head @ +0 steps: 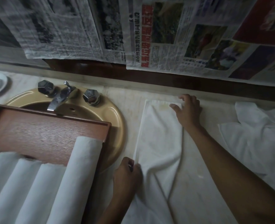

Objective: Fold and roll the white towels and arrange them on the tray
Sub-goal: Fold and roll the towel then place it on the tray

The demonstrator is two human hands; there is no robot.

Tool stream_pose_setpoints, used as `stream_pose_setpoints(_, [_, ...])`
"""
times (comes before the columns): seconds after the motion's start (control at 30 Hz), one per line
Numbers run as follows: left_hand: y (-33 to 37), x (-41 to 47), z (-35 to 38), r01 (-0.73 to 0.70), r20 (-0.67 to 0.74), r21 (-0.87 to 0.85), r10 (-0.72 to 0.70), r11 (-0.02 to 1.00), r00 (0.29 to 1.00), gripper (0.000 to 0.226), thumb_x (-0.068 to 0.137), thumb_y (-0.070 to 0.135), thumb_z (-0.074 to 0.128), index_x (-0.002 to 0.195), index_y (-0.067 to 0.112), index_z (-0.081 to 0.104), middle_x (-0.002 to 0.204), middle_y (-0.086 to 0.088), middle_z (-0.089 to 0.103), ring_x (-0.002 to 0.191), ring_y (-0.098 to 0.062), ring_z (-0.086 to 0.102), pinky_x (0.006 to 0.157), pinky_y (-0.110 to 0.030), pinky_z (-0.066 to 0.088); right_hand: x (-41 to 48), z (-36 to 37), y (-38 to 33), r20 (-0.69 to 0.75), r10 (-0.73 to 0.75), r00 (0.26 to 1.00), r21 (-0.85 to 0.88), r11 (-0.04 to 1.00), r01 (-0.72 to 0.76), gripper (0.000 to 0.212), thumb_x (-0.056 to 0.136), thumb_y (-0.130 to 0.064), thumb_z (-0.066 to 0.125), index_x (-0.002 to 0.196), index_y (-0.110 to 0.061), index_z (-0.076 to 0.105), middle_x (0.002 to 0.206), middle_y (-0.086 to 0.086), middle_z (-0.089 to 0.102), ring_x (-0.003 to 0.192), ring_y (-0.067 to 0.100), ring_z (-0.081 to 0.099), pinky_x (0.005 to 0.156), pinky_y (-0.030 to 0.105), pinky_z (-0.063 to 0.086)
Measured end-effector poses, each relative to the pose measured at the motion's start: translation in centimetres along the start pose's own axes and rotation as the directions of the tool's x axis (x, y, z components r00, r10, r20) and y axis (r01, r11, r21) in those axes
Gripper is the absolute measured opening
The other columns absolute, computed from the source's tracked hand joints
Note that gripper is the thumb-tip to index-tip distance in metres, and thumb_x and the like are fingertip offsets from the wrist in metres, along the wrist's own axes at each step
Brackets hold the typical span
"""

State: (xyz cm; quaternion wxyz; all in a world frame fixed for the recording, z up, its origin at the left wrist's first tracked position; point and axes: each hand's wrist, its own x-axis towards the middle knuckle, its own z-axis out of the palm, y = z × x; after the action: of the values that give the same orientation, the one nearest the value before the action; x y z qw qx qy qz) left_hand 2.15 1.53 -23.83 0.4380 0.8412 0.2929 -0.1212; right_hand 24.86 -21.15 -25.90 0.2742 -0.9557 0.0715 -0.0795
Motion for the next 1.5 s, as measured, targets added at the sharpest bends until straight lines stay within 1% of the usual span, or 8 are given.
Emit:
stream_pose_setpoints(0.17, [0.1, 0.0, 0.0, 0.006, -0.005, -0.02, -0.006, 1.0, 1.0, 0.015, 0.09, 0.029, 0.065, 0.082, 0.021, 0.055, 0.072, 0.001, 0.069, 0.075, -0.019, 0.066, 0.071, -0.036, 0.05, -4.0, 3.0, -3.8, 0.299, -0.466, 0.833, -0.157, 0.837, 0.524, 0.058, 0.101, -0.06, 0.038, 0.152, -0.033, 0.044, 0.162, 0.002, 0.038, 0.151, 0.028, 0.029, 0.12, 0.056, 0.025])
stream_pose_setpoints(0.37, [-0.9, 0.0, -0.4, 0.176, 0.147, -0.261, -0.142, 0.949, 0.979, 0.026, 0.085, 0.029, 0.066, 0.064, 0.023, 0.052, 0.059, 0.004, 0.059, 0.058, -0.02, 0.053, 0.056, -0.035, 0.04, -4.9, 4.4, -3.5, 0.465, -0.448, 0.764, -0.213, 0.781, 0.588, 0.057, 0.107, -0.057, 0.013, 0.162, -0.041, 0.016, 0.172, -0.01, 0.009, 0.159, 0.019, 0.002, 0.126, 0.057, 0.006])
stream_pose_setpoints(0.5, [-2.0, -0.4, -0.8, -0.13, 0.055, 0.043, 0.128, 0.991, 0.99, 0.019, 0.087, 0.024, 0.067, 0.078, 0.022, 0.05, 0.059, 0.002, 0.062, 0.056, -0.015, 0.059, 0.054, -0.032, 0.04, -4.6, 4.3, -3.7, 0.492, -0.461, 0.739, -0.192, 0.77, 0.608, 0.056, 0.108, -0.055, 0.013, 0.163, -0.04, 0.015, 0.172, -0.01, 0.007, 0.159, 0.018, 0.0, 0.126, 0.056, 0.005])
stream_pose_setpoints(0.8, [5.1, 5.8, -0.4, -0.287, 0.035, 0.275, 0.288, 0.918, 0.957, 0.025, 0.099, 0.037, 0.056, 0.109, 0.014, 0.06, 0.096, -0.011, 0.072, 0.093, -0.034, 0.068, 0.074, -0.034, 0.047, -1.2, -0.2, -1.4, 0.024, 0.241, 0.97, -0.173, 0.957, -0.233, 0.051, 0.102, -0.04, 0.053, 0.141, -0.008, 0.052, 0.143, 0.019, 0.048, 0.129, 0.039, 0.045, 0.104, 0.048, 0.039])
stream_pose_setpoints(1.07, [8.7, 11.8, 1.1, -0.197, 0.007, 0.272, 0.202, 0.942, 0.979, 0.015, 0.092, 0.022, 0.056, 0.094, 0.01, 0.065, 0.093, -0.011, 0.07, 0.09, -0.033, 0.066, 0.069, -0.032, 0.042, 2.2, -0.4, -0.3, 0.149, 0.259, 0.954, 0.014, 0.965, -0.263, 0.023, 0.097, -0.039, 0.063, 0.108, -0.019, 0.066, 0.112, 0.005, 0.073, 0.11, 0.031, 0.065, 0.097, 0.041, 0.05])
stream_pose_setpoints(1.23, [8.3, 11.8, 1.5, -0.207, -0.034, 0.258, 0.223, 0.944, 0.974, 0.013, 0.095, 0.024, 0.056, 0.094, 0.012, 0.061, 0.089, -0.01, 0.068, 0.084, -0.032, 0.064, 0.066, -0.033, 0.041, -0.8, 0.1, -1.0, -0.019, -0.021, 1.0, -0.036, 0.999, 0.021, 0.029, 0.091, -0.033, 0.072, 0.115, -0.02, 0.061, 0.122, 0.009, 0.062, 0.114, 0.033, 0.055, 0.094, 0.043, 0.044])
stream_pose_setpoints(1.33, [7.6, 10.8, 1.3, -0.243, -0.059, 0.198, 0.259, 0.95, 0.964, 0.01, 0.096, 0.024, 0.059, 0.1, 0.014, 0.058, 0.086, -0.01, 0.068, 0.081, -0.032, 0.064, 0.069, -0.037, 0.049, -4.9, 2.0, -2.7, 0.204, -0.451, 0.869, -0.063, 0.88, 0.471, 0.047, 0.097, -0.043, 0.059, 0.141, -0.027, 0.056, 0.149, 0.005, 0.051, 0.138, 0.031, 0.044, 0.111, 0.049, 0.037])
stream_pose_setpoints(1.5, [3.6, 4.7, 1.0, -0.285, -0.035, 0.094, 0.289, 0.954, 0.957, 0.018, 0.091, 0.014, 0.067, 0.105, 0.018, 0.056, 0.082, -0.002, 0.068, 0.074, -0.019, 0.064, 0.061, -0.027, 0.039, -6.0, 3.8, -2.2, 0.428, -0.463, 0.776, -0.164, 0.805, 0.57, 0.057, 0.105, -0.054, 0.02, 0.16, -0.041, 0.026, 0.171, -0.011, 0.014, 0.159, 0.017, 0.008, 0.126, 0.054, 0.008])
